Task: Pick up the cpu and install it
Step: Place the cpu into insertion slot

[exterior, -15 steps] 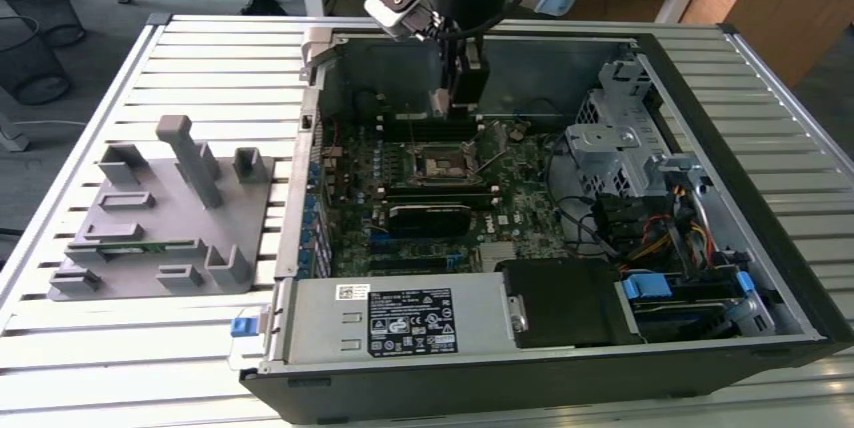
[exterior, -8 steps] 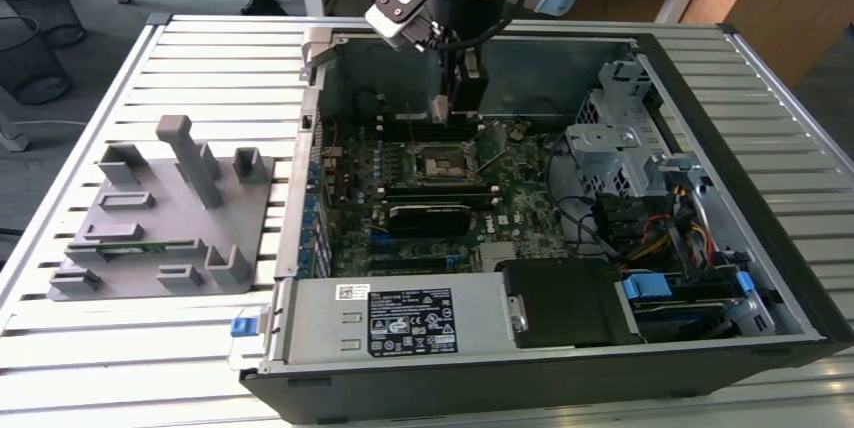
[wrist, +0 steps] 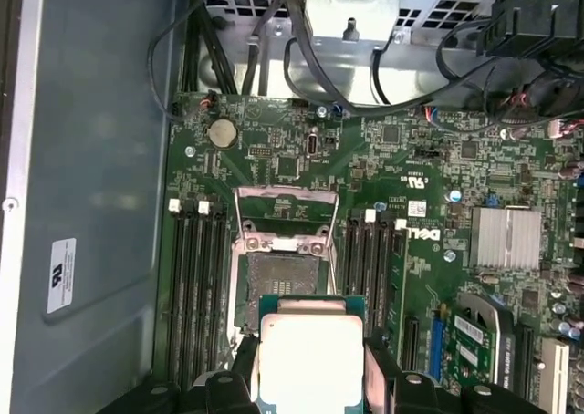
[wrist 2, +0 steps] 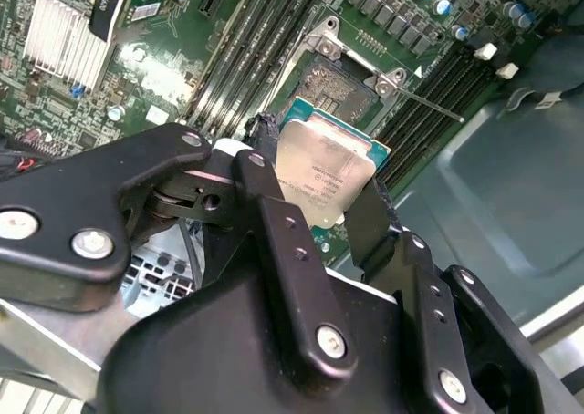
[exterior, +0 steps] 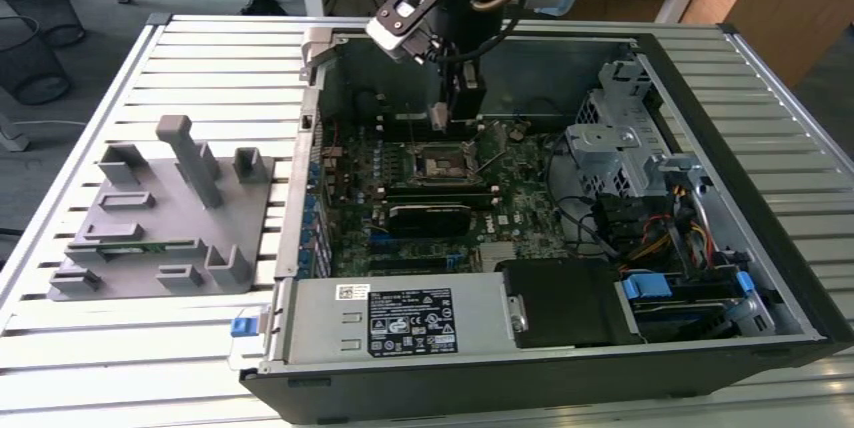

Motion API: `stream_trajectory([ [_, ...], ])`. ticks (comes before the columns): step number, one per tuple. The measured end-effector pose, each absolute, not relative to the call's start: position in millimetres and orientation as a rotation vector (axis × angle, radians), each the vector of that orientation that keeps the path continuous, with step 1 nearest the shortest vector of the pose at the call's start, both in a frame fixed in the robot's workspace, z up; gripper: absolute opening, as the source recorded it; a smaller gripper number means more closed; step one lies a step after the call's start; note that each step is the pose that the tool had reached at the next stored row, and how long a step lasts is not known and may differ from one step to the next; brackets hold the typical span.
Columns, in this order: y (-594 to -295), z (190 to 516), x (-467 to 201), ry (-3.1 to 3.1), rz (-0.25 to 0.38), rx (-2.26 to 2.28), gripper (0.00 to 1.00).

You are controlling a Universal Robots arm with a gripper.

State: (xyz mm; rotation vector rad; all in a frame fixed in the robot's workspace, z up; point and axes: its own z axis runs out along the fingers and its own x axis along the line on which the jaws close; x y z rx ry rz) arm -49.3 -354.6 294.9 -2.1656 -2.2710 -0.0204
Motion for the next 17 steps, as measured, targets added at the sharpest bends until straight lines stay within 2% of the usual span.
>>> stream_trajectory([
  [17, -344.9, 264.7, -46.7, -2.263, -0.016, -2.173, 0.54],
])
